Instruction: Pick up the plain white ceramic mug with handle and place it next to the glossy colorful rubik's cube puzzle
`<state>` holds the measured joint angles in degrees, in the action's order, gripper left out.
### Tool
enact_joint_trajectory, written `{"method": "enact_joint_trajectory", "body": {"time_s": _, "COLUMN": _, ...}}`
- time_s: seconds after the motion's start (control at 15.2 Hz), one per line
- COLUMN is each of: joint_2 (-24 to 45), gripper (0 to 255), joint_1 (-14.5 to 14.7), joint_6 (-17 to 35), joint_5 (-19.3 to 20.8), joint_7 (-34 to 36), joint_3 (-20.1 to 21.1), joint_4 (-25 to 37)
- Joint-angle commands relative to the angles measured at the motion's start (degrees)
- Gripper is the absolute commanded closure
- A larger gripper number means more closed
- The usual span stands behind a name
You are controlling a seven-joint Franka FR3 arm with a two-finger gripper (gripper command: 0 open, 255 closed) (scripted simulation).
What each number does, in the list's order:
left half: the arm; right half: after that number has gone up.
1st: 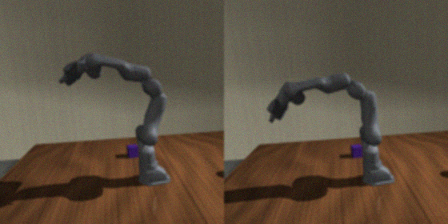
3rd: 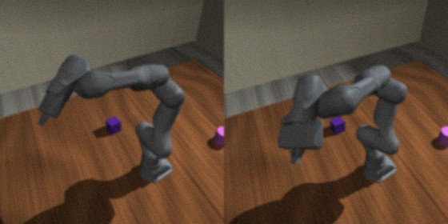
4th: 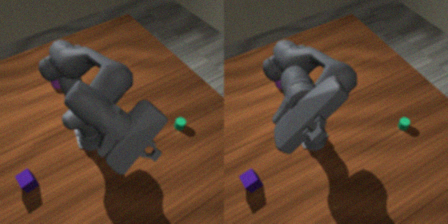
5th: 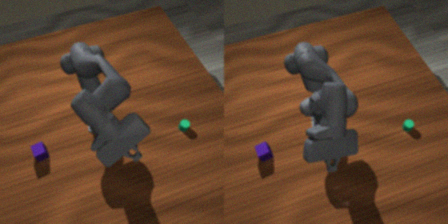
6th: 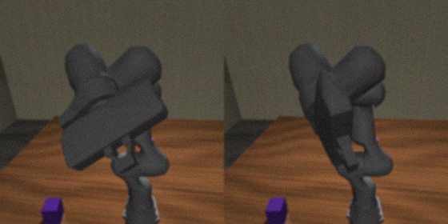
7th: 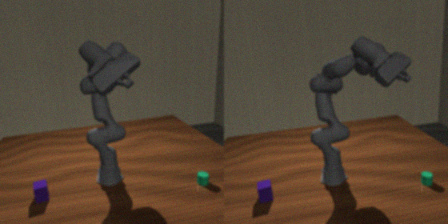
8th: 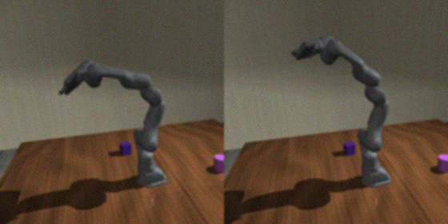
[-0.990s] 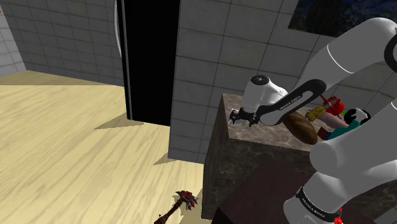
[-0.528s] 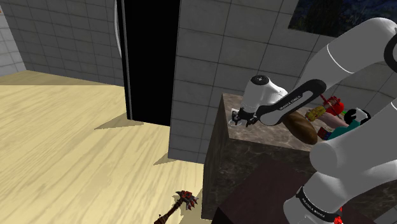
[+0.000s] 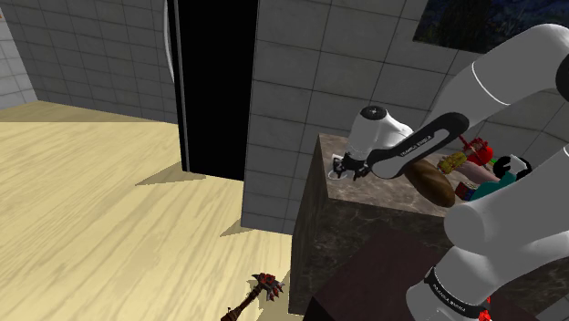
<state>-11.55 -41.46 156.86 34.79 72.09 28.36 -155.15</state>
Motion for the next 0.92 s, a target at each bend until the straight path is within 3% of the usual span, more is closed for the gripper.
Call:
{"method": "enact_joint_trajectory", "body": {"time_s": 0.0, "joint_2": -1.5, "gripper": 255, "joint_1": 1.3, "joint_6": -1.1, "joint_5": -3.0, "joint_7": -2.6, "joint_3": -0.9, "joint_4": 0.1}}
{"method": "enact_joint_trajectory", "body": {"time_s": 0.4, "joint_2": -6.1, "gripper": 255, "joint_1": 5.4, "joint_6": -5.5, "joint_5": -10.3, "joint_7": -9.2, "joint_3": -3.8, "joint_4": 0.7}}
{"method": "enact_joint_trajectory", "body": {"time_s": 0.86, "joint_2": -10.5, "gripper": 255, "joint_1": 8.7, "joint_6": -11.2, "joint_5": -15.5, "joint_7": -14.5, "joint_3": -6.4, "joint_4": 2.5}}
